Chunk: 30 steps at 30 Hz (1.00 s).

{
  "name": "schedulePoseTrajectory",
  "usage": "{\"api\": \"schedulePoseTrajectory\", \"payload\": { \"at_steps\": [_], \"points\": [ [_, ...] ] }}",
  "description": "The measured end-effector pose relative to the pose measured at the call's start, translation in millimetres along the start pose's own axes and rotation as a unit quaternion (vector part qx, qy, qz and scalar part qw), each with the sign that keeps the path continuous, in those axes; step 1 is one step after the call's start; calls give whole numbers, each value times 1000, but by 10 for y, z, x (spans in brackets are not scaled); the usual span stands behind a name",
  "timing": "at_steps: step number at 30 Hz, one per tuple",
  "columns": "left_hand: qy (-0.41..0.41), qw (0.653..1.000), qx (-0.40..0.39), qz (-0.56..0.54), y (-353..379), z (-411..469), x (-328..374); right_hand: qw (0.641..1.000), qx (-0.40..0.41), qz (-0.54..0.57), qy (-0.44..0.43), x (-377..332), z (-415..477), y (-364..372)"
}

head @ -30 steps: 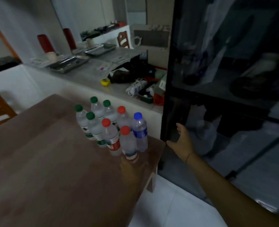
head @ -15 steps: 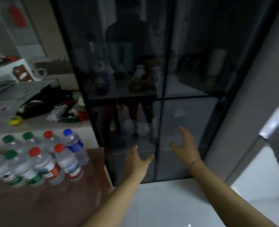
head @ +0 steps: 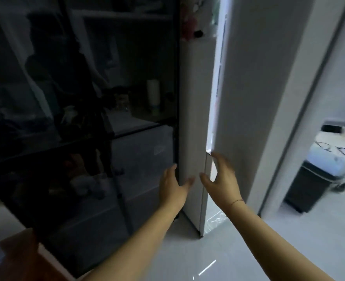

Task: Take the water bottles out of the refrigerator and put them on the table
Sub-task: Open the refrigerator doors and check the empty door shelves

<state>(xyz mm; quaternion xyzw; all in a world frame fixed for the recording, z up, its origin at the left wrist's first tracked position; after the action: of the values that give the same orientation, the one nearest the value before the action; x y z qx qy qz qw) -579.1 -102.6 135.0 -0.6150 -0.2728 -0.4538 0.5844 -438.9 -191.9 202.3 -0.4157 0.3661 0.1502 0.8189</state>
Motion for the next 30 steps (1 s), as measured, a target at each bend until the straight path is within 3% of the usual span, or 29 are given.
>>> {"api": "schedulePoseTrajectory", "payload": {
  "at_steps": [7,17,26,30],
  "points": [
    [32,999,-20,16,665,-257,465,1000,4,-11,-13,373,-152,-398],
    [70,995,-54,51,1135,-107,792,996,66,-2,58,858,-25,-951],
    [188,974,-122,21,1866,175,1589,955,263,-31,133,1523,54,-1901],
    [259,956,-131,38,2177,200,2082,951,235,-49,193,2083,208,-2120]
  ]
}}
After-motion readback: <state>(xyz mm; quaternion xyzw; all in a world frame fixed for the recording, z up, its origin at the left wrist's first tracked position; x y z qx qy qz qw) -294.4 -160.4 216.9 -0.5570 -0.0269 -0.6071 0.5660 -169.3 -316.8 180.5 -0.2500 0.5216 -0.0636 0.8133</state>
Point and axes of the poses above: each hand's wrist, its own z-axis towards the middle knuckle, its own y-axis out of the palm, x = y × z, the point moved 9 cm from there along z, towards the middle knuckle, and after that the axes turned 1 degree about y, right-handed, at the moved point
